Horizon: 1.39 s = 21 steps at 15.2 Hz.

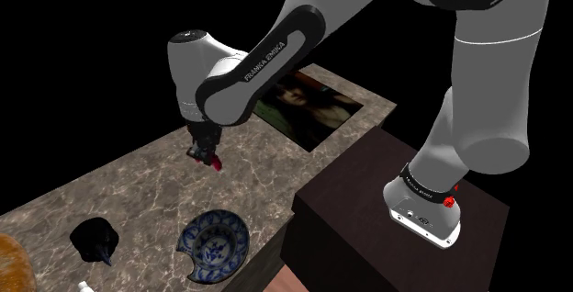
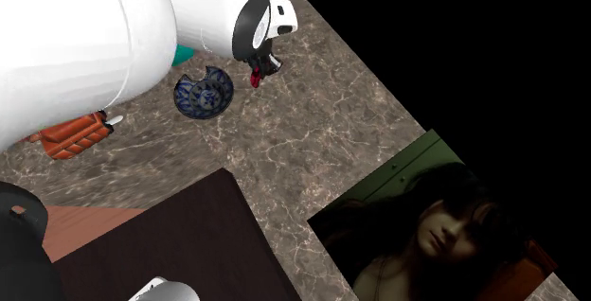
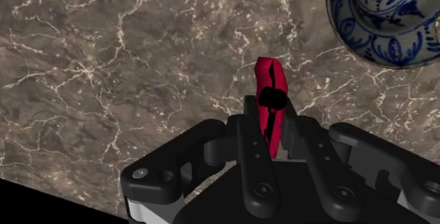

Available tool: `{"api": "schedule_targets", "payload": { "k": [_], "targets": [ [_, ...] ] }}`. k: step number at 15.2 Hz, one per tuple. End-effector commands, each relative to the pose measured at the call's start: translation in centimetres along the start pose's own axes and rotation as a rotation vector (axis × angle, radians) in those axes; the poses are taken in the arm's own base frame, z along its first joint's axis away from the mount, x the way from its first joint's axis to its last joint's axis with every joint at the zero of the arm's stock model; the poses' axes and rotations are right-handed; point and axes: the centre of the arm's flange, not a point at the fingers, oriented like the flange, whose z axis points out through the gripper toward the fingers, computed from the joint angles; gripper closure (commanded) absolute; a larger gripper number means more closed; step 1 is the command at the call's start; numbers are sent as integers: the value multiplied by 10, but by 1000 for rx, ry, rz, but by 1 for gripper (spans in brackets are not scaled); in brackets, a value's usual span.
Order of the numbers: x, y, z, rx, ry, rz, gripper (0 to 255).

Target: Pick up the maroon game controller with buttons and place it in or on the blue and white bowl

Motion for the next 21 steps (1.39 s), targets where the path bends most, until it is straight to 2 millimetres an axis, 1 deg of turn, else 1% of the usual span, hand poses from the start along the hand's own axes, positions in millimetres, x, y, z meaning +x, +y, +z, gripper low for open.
{"api": "schedule_targets", "payload": {
  "k": [1,14,21],
  "targets": [
    [-14,-21,2,0,0,1,255],
    [-105,-165,4,0,0,1,255],
    [-105,-163,40,0,0,1,255]
  ]
}}
